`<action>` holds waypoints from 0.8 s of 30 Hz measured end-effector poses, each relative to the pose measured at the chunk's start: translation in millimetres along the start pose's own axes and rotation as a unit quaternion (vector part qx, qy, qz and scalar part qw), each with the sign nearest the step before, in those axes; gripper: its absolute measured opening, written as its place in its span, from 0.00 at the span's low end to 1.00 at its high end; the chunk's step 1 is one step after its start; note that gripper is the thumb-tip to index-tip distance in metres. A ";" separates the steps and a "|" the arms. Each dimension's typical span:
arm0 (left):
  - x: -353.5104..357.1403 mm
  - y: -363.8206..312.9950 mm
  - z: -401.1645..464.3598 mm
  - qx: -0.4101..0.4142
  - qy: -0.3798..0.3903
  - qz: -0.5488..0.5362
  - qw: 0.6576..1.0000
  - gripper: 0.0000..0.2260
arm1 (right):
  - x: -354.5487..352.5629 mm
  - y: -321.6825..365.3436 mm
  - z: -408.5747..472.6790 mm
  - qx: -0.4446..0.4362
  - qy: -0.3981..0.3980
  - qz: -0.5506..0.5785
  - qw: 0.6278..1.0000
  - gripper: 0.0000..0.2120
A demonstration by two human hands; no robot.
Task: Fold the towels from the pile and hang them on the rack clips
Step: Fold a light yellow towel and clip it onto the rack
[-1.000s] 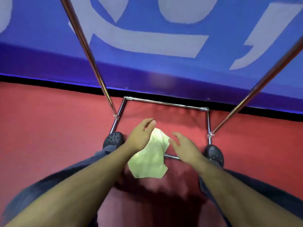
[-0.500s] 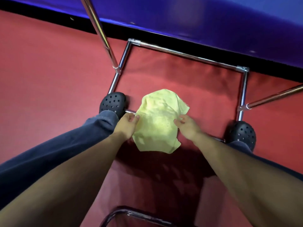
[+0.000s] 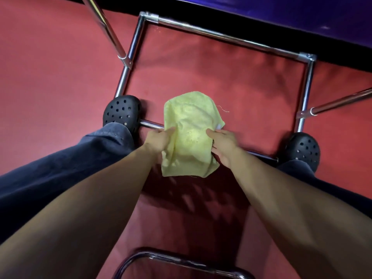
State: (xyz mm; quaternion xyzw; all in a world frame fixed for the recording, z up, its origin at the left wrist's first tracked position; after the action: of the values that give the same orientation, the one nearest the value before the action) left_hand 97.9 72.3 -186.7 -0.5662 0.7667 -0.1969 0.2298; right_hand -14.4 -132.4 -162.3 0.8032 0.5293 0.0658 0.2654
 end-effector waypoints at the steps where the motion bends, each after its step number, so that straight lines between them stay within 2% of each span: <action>1: 4.4 -5.4 -3.8 0.008 0.011 -0.025 1.000 0.12 | 3.5 -1.0 -4.8 0.006 0.036 0.032 0.999 0.10; 4: 6.5 -39.0 -33.5 0.048 0.032 -0.094 0.994 0.10 | 2.0 5.2 -30.6 -0.001 0.108 0.106 0.989 0.17; 7: 11.8 -74.5 -78.2 0.047 0.110 -0.182 0.976 0.09 | -10.9 25.2 -64.2 -0.060 0.134 0.135 0.980 0.22; 10: 13.9 -105.9 -131.5 0.037 0.205 -0.190 0.959 0.12 | -29.8 55.6 -106.6 -0.114 0.138 0.166 0.970 0.12; 11: 13.0 -115.2 -149.9 0.034 0.232 -0.184 0.955 0.13 | -37.2 65.4 -123.3 -0.130 0.130 0.166 0.969 0.13; 13: 11.0 -131.1 -184.5 0.025 0.271 -0.181 0.945 0.15 | -57.1 81.4 -154.5 -0.158 0.094 0.199 0.963 0.21; 15: 8.4 -148.0 -222.0 0.033 0.289 -0.184 0.939 0.17 | -81.8 96.1 -192.2 -0.180 0.042 0.272 0.944 0.38; 16: 6.1 -156.8 -240.7 0.046 0.289 -0.185 0.938 0.16 | -93.0 104.8 -212.9 -0.200 0.025 0.285 0.937 0.43; 17: 3.1 -164.6 -258.8 0.061 0.290 -0.182 0.938 0.16 | -101.4 115.7 -237.6 -0.228 0.015 0.269 0.936 0.42; 21: -11.0 -189.9 -329.6 0.099 0.287 -0.145 0.942 0.15 | -122.0 151.2 -333.7 -0.315 0.021 0.197 0.928 0.24; 24: -18.7 -205.2 -379.2 0.129 0.316 -0.117 0.933 0.15 | -122.9 173.2 -395.7 -0.358 0.062 0.167 0.916 0.23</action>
State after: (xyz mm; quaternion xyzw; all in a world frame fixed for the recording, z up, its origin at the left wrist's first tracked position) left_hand 44.1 48.3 240.8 -0.5264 0.6958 -0.4881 0.0217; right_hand -79.2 -151.8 281.7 0.7254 0.3436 0.3439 0.4873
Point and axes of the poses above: each hand's wrist, its own z-axis towards the middle knuckle, its own x-axis out of the palm, y = z × x, the point moved 9 cm from there along z, towards the middle knuckle, and after that the axes turned 12 degrees about -z, right-handed, at the moved point
